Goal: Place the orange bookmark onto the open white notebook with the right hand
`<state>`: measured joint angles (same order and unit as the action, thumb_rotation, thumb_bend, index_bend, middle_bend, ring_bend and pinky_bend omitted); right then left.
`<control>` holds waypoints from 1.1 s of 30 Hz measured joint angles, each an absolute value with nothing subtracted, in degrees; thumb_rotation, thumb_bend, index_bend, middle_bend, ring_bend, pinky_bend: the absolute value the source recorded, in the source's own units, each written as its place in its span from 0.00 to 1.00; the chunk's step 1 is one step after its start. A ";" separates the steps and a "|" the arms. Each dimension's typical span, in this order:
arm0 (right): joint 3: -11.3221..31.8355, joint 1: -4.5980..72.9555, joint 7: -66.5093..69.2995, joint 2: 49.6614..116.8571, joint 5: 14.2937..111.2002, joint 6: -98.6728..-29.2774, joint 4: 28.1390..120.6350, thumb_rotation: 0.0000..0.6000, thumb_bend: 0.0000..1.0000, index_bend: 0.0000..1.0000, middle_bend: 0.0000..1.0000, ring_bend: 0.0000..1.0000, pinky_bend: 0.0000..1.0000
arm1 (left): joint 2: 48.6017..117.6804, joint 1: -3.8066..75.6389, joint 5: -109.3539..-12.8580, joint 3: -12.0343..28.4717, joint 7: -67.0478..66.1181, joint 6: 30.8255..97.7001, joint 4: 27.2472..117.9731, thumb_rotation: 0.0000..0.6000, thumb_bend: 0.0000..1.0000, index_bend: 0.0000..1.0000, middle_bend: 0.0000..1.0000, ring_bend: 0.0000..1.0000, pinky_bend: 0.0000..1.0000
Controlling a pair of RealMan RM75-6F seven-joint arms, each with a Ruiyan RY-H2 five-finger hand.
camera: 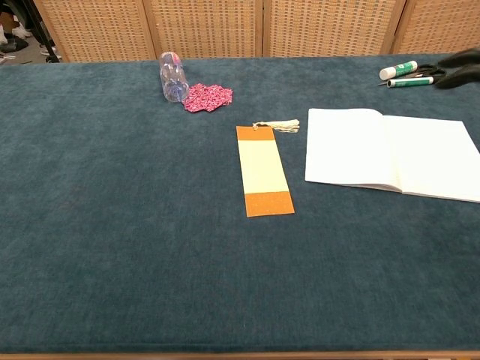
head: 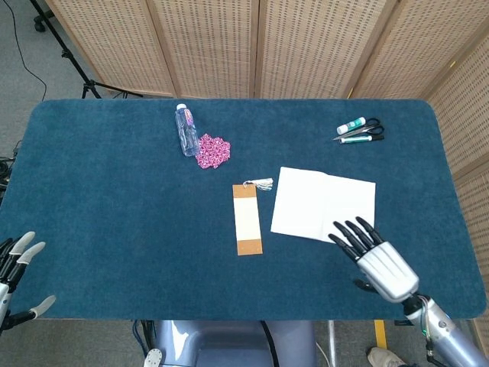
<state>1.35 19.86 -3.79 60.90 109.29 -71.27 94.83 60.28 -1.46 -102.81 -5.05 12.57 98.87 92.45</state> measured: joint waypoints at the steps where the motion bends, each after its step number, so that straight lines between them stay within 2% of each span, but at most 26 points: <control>1: 1.68 21.67 -3.83 60.81 109.40 -68.78 95.29 1.00 0.00 0.11 0.00 0.00 0.00 | 60.29 -1.31 -102.36 -4.95 12.37 98.35 92.66 1.00 0.15 0.00 0.00 0.00 0.00; 6: 4.08 32.34 -6.18 62.77 110.21 -56.43 96.10 1.00 0.00 0.13 0.00 0.00 0.00 | 60.45 -0.51 -100.71 -4.47 11.08 96.04 93.46 1.00 0.16 0.00 0.00 0.00 0.00; 12: 5.86 40.72 -11.75 68.65 110.86 -46.93 94.32 1.00 0.00 0.13 0.00 0.00 0.00 | 60.58 0.64 -97.45 -3.59 10.56 92.67 94.02 1.00 0.16 0.00 0.00 0.00 0.00; 18: 6.81 47.18 -15.30 76.37 113.17 -44.19 87.42 1.00 0.00 0.14 0.00 0.00 0.00 | 60.78 1.49 -95.88 -3.00 9.76 90.76 94.45 1.00 0.16 0.00 0.00 0.00 0.00; 24: 6.36 52.29 -14.74 82.23 116.48 -44.75 77.57 1.00 0.00 0.14 0.00 0.00 0.00 | 60.94 2.03 -94.40 -2.58 9.26 89.20 94.66 1.00 0.16 0.00 0.00 0.00 0.00; 33: 4.22 59.65 -13.66 87.71 119.05 -44.58 66.40 1.00 0.00 0.14 0.00 0.00 0.00 | 61.02 2.60 -92.98 -2.22 9.14 87.62 94.93 1.00 0.16 0.00 0.00 0.00 0.00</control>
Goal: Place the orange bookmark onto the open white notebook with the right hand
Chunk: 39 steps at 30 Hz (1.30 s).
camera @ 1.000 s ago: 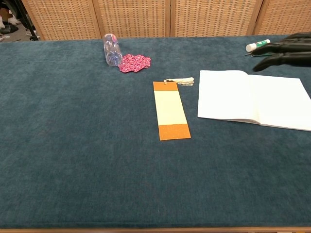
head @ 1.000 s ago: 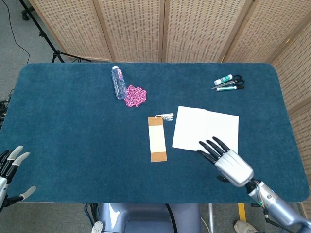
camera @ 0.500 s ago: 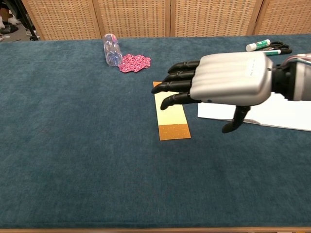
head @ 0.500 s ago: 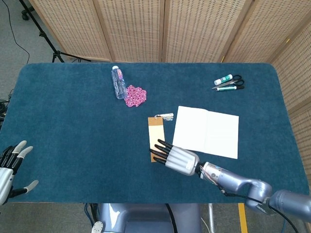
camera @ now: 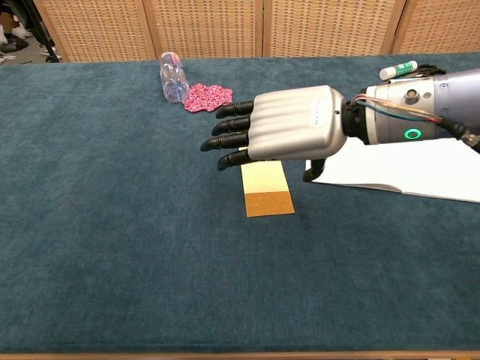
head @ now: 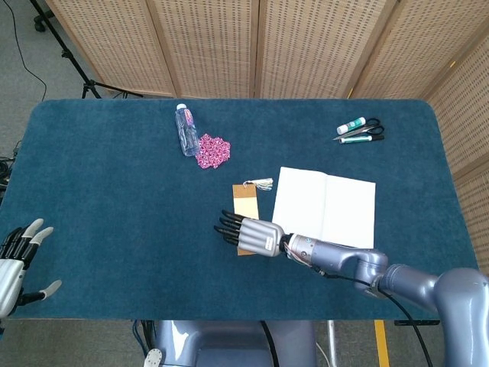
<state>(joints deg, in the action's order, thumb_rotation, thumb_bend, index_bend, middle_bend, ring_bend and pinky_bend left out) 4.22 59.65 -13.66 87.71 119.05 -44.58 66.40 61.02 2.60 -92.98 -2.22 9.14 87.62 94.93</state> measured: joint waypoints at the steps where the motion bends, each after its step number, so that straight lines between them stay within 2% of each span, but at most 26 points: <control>1: 3.95 60.12 -13.74 88.01 119.04 -44.26 65.88 1.00 0.00 0.14 0.00 0.00 0.00 | 61.02 2.69 -92.91 -2.20 9.11 87.43 94.97 1.00 0.16 0.00 0.00 0.00 0.00; 12: 3.06 62.98 -17.74 91.27 115.09 -37.97 63.88 1.00 0.00 0.17 0.00 0.00 0.00 | 61.03 3.66 -91.88 -2.10 8.68 85.22 95.18 1.00 0.16 0.00 0.00 0.00 0.00; 20: 1.40 62.98 -19.12 93.26 112.42 -37.03 62.25 1.00 0.00 0.18 0.00 0.00 0.00 | 60.76 3.51 -91.46 -1.98 9.99 85.44 94.71 1.00 0.16 0.00 0.00 0.00 0.00; 23: 0.91 62.98 -18.80 93.65 111.79 -37.51 62.00 1.00 0.00 0.21 0.00 0.00 0.00 | 60.66 3.61 -91.40 -1.99 10.40 85.23 94.57 1.00 0.16 0.00 0.00 0.00 0.00; 28: 0.23 63.04 -17.04 94.19 110.81 -38.72 61.55 1.00 0.00 0.35 0.03 0.00 0.00 | 60.50 3.66 -91.39 -1.93 10.71 85.28 94.57 1.00 0.16 0.00 0.00 0.00 0.00; 32: -0.63 62.88 -14.42 94.67 110.31 -40.29 60.68 1.00 0.11 0.45 0.05 0.00 0.00 | 60.45 3.70 -91.63 -2.08 10.75 85.19 94.67 1.00 0.16 0.00 0.00 0.00 0.00; 35: -1.52 62.61 -11.76 95.07 110.16 -42.31 59.74 1.00 0.22 0.47 0.06 0.00 0.00 | 60.45 3.67 -91.63 -2.12 10.63 85.20 94.70 1.00 0.16 0.00 0.00 0.00 0.00; 39: -2.98 62.22 -7.93 95.47 110.35 -46.03 57.90 1.00 0.30 0.50 0.07 0.00 0.01 | 60.49 3.62 -91.76 -2.23 10.34 85.23 94.88 1.00 0.17 0.00 0.00 0.00 0.00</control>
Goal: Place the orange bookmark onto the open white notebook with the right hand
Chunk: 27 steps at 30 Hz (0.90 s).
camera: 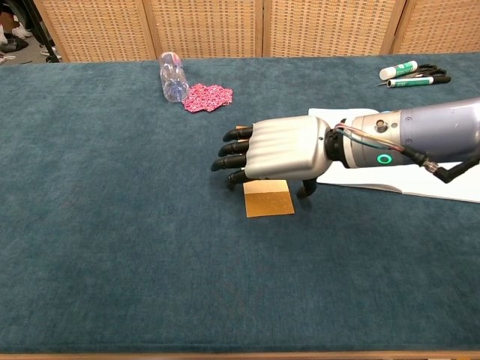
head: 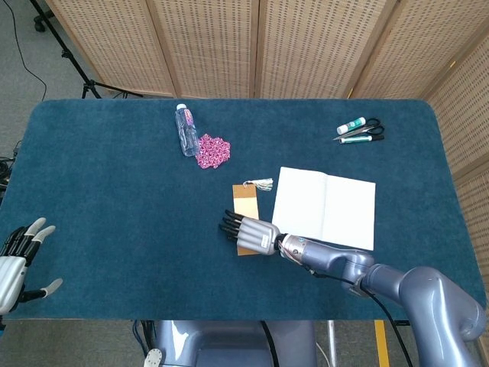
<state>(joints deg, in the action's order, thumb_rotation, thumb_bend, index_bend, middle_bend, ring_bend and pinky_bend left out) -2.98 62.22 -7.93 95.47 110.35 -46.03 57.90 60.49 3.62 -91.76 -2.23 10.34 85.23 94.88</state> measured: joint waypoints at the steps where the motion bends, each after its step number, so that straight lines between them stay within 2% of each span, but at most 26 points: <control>1: -3.24 62.14 -7.35 95.52 110.43 -46.77 57.51 1.00 0.31 0.51 0.07 0.00 0.01 | 60.50 3.61 -91.84 -2.26 10.28 85.26 94.92 1.00 0.17 0.00 0.00 0.00 0.00; 8: -4.65 61.47 -4.91 95.70 111.09 -51.97 55.32 1.00 0.36 0.55 0.09 0.00 0.05 | 60.58 3.42 -92.46 -2.57 9.76 85.64 95.26 1.00 0.17 0.00 0.00 0.00 0.00; 16: -5.40 60.82 -3.75 95.71 111.42 -56.56 53.73 1.00 0.36 0.55 0.10 0.00 0.05 | 60.63 3.29 -92.84 -2.84 9.30 85.80 95.55 1.00 0.16 0.00 0.00 0.00 0.00; 27: -0.01 61.03 -7.20 90.91 107.42 -60.78 58.83 1.00 0.39 0.55 0.10 0.00 0.06 | 60.35 3.24 -92.97 -3.10 9.58 85.69 95.72 1.00 0.17 0.00 0.00 0.00 0.00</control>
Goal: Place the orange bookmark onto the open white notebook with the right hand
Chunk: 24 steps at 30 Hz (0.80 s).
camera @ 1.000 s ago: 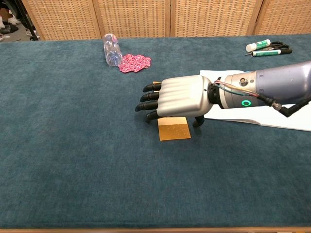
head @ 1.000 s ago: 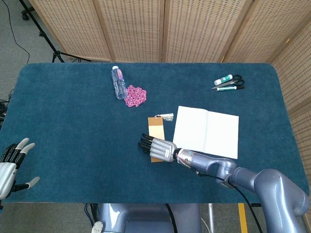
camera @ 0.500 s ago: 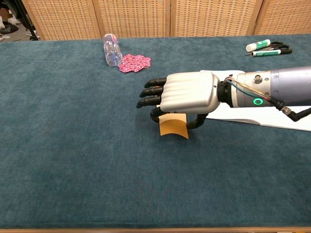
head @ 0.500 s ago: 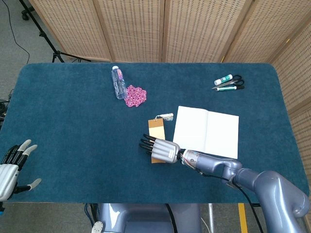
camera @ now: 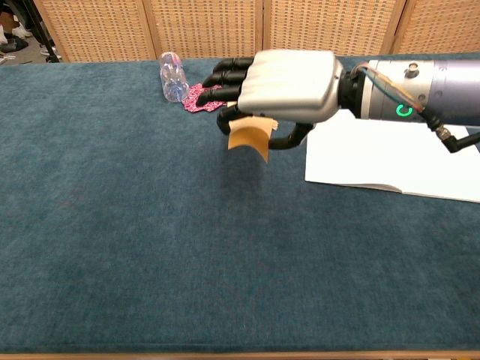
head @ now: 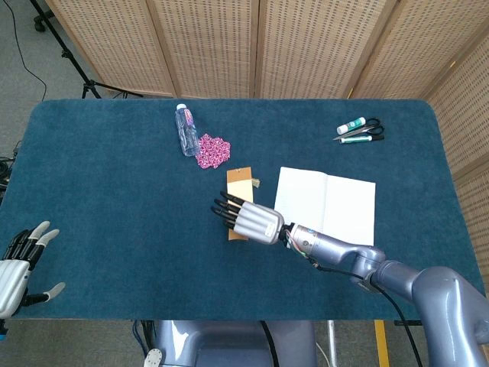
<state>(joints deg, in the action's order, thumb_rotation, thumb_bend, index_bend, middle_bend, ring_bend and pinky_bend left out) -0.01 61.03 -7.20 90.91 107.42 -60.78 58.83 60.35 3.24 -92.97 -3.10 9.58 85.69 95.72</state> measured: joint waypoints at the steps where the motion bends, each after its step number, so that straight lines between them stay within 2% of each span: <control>1: 0.57 60.93 -7.66 90.25 106.80 -60.96 59.22 1.00 0.39 0.55 0.10 0.00 0.06 | 60.32 3.22 -93.06 -3.14 9.61 85.75 95.73 1.00 0.17 0.00 0.00 0.00 0.00; 6: 3.00 59.53 -9.49 85.79 102.17 -61.01 61.65 1.00 0.41 0.55 0.10 0.00 0.06 | 60.10 3.13 -93.63 -3.44 9.92 85.95 95.85 1.00 0.17 0.00 0.00 0.00 0.00; 11: 2.92 56.66 -12.02 80.34 99.02 -59.59 64.02 1.00 0.41 0.55 0.10 0.00 0.06 | 59.94 3.12 -94.13 -3.68 10.14 86.04 95.89 1.00 0.17 0.00 0.00 0.00 0.00; 17: 1.16 52.38 -13.32 77.26 95.99 -58.67 65.81 1.00 0.41 0.55 0.11 0.00 0.06 | 59.85 3.06 -95.06 -4.06 10.31 86.34 95.86 1.00 0.17 0.00 0.00 0.00 0.00; 24: -3.06 48.84 -13.66 77.94 97.54 -58.97 62.47 1.00 0.41 0.55 0.11 0.00 0.06 | 59.79 2.57 -96.92 -4.72 10.32 87.77 95.97 1.00 0.17 0.00 0.00 0.00 0.00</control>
<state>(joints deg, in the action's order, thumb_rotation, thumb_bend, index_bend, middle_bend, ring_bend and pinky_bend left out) -3.06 48.84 -13.66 77.94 97.54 -58.97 62.47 59.79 2.57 -96.92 -4.72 10.32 87.77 95.97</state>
